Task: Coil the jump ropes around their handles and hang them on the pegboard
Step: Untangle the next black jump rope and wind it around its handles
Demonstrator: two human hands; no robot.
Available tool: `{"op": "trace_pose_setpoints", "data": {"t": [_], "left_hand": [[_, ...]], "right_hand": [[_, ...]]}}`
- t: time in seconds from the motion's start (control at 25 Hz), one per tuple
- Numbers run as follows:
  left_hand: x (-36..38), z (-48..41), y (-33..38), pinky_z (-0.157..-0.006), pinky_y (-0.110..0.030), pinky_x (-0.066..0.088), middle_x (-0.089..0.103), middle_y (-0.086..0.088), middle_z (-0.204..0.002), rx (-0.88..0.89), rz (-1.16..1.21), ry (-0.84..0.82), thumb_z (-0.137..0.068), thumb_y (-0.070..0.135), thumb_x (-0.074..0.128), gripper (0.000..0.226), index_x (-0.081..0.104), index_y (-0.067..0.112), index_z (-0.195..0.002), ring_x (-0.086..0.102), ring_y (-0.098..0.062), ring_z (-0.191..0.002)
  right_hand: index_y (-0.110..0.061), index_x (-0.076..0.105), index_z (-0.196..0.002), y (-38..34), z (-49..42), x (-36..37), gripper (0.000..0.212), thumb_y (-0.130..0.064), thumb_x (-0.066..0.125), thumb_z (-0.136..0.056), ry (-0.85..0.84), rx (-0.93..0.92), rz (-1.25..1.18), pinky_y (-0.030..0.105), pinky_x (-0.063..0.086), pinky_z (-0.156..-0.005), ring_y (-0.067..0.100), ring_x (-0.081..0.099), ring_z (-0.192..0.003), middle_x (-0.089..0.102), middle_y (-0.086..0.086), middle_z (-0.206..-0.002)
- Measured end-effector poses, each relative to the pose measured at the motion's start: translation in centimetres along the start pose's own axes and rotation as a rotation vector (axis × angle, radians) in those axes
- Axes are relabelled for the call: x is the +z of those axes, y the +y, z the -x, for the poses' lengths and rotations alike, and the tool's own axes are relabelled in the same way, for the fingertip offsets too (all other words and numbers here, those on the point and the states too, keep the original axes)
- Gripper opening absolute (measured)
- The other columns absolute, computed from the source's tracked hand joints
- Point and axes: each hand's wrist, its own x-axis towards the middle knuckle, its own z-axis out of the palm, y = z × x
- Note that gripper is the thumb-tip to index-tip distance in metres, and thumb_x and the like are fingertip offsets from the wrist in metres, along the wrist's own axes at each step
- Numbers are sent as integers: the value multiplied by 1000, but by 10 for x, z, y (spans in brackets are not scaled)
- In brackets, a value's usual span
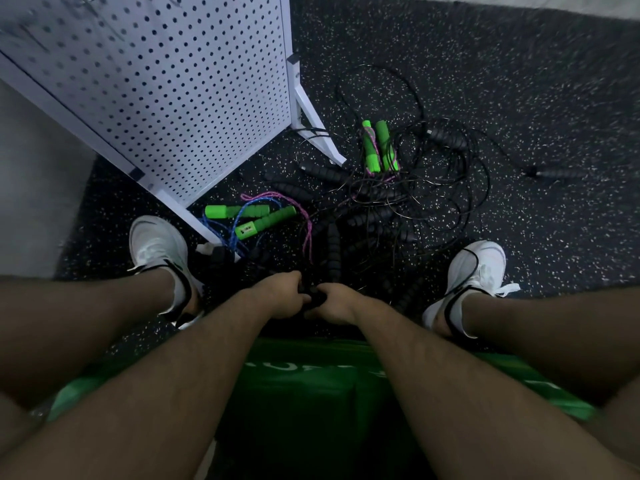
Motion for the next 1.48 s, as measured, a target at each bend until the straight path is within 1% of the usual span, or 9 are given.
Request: {"op": "trace_pose_setpoints", "data": {"t": [0.2,0.32,0.44,0.56,0.8,0.92,1.08,1.2,1.48], "left_hand": [[3,-12,4,-89,-38,51,63,-14,-118,-111,0,31,-104,31,54,25,58,9,-116,60,-28,-106],[13,-21,6,-92,-40,49,55,-16,-126,-188,-40,231,-105,39,50,36,55,9,-122,52,-31,-116],[14,-30,13,-94,-41,45,40,-13,-137,-117,-163,365,-105,36,49,37,49,11,-133,42,-31,-125],[9,-40,23,-95,-42,43,43,-13,-136,32,-172,454,-104,31,48,35,52,11,-133,41,-32,-125],[13,-66,61,-101,-41,41,54,-16,-131,98,-17,312,-101,40,47,48,44,30,-148,49,-35,-122],[22,-74,66,-100,-40,42,52,-14,-131,70,-31,322,-99,44,53,53,41,33,-150,51,-33,-121],[31,-79,81,-104,-40,40,41,-14,-136,69,-22,390,-99,40,55,47,49,30,-144,44,-33,-124],[29,-87,96,-107,-43,35,29,-11,-150,65,-74,448,-99,40,55,38,55,28,-135,35,-31,-133],[22,-96,94,-100,-40,47,29,-13,-143,-7,169,336,-95,21,56,35,55,26,-130,47,-34,-119]], "right_hand": [[-20,50,-142,-2,-10,13,51,-35,65,-96,79,-1,17,31,42,-106,24,52,-124,54,4,-140],[-17,52,-135,-6,-23,21,37,-28,54,-100,86,-5,-18,36,41,-108,29,53,-122,57,8,-133],[-13,58,-129,-1,-23,12,30,-20,49,-100,168,-55,-15,34,47,-100,29,58,-115,63,10,-125],[-16,57,-135,1,-15,-5,35,-19,47,-101,368,-85,-25,34,53,-90,28,62,-109,66,9,-124],[-20,60,-130,25,-9,-31,34,-19,44,-100,597,-100,-48,37,52,-92,23,60,-109,61,4,-123],[-19,59,-129,45,-14,-45,33,-20,46,-99,691,-29,126,40,50,-95,23,46,-121,49,2,-131],[-26,54,-137,58,-23,-72,44,-26,51,-93,586,110,332,45,25,-117,31,19,-147,30,2,-160],[-32,47,-145,57,-33,-80,48,-36,48,-97,467,137,359,48,11,-121,31,6,-153,24,0,-164],[-22,49,-144,57,-43,-75,50,-24,52,-94,542,93,332,43,26,-114,27,27,-144,38,-4,-156]]}}
